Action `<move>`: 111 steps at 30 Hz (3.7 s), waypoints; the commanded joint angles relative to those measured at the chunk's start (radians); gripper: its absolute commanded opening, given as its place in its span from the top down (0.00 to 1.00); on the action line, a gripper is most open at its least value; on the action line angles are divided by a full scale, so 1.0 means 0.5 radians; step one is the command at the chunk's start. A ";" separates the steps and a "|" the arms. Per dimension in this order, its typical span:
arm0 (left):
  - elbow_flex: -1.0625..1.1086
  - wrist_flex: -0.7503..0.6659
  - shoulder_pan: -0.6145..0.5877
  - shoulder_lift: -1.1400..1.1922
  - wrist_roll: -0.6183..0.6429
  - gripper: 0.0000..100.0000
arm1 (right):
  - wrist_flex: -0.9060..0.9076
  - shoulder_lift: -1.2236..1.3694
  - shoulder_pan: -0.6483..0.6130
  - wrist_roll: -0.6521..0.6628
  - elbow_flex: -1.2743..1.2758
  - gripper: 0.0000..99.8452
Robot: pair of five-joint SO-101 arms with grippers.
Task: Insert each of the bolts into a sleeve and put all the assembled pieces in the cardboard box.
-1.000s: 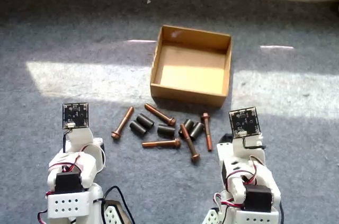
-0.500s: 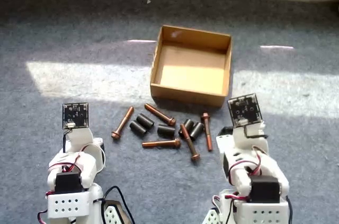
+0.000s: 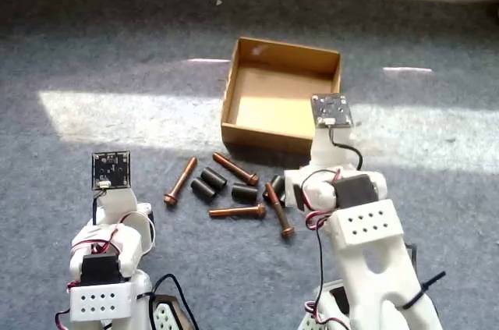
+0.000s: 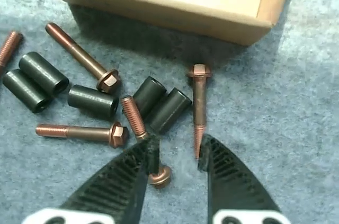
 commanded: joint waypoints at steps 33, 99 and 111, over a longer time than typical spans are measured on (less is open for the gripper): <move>-0.017 -0.043 -0.011 -0.020 0.006 0.99 | -0.394 1.069 -0.118 -0.681 -0.388 0.87; -0.038 -0.043 -0.017 -0.020 -0.034 0.99 | -0.054 -0.241 -0.026 -0.399 0.048 0.99; -0.256 0.147 -0.008 -0.020 -0.427 0.99 | -0.333 -0.609 0.391 -0.396 0.486 0.99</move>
